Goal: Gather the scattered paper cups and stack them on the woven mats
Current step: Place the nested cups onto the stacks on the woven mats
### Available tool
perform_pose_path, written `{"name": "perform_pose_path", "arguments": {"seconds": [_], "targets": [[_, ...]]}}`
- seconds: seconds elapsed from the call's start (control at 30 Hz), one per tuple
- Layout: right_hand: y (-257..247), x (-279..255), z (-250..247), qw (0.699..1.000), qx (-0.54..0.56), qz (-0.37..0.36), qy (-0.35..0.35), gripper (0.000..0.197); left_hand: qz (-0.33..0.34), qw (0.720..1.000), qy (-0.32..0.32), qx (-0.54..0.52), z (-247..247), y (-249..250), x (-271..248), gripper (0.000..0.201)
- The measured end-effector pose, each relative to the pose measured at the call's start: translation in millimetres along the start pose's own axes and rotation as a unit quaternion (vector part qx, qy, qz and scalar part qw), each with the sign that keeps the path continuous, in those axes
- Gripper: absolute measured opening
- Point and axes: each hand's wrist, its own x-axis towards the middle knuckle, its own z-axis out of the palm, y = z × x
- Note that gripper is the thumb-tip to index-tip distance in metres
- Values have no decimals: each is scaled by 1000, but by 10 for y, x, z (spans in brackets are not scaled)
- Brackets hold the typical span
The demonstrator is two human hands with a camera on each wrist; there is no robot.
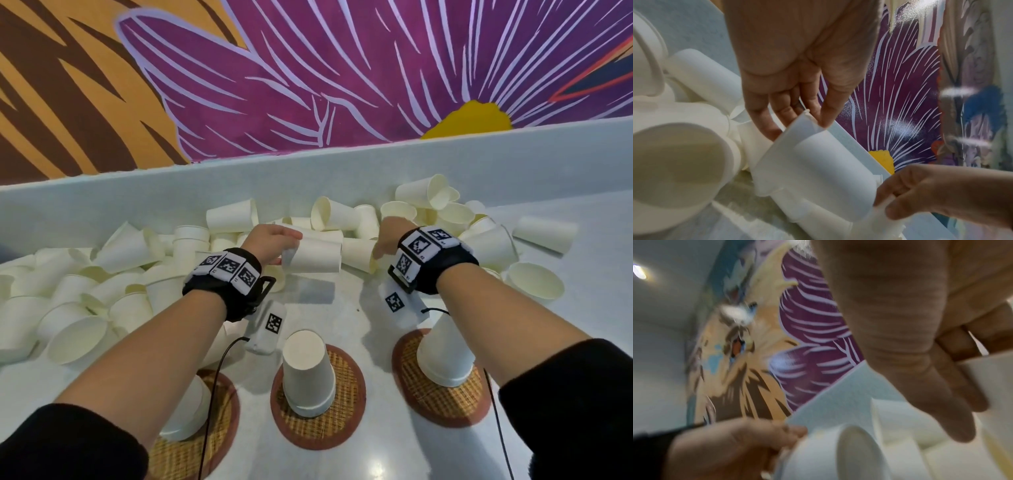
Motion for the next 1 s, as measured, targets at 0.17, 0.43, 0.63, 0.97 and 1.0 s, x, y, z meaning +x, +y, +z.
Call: {"name": "perform_pose_path", "arguments": {"seconds": [0.17,0.43,0.63,0.97,1.0], "targets": [[-16,-391,-385,942,316,-28,111,14,10,998,36,-55,-58,38,-39,27],[59,-535,-311,823,567,-14,33,20,48,994,67,-73,-191,289,-225,17],[-131,-673,-197,746,665,-28,-33,23,65,943,-118,-304,-303,391,-371,59],[-580,-954,-252,752,653,-90,4,32,135,988,-63,24,-29,492,-551,72],[-577,-961,-259,757,647,-89,8,29,149,984,-26,98,-22,487,-555,74]]}}
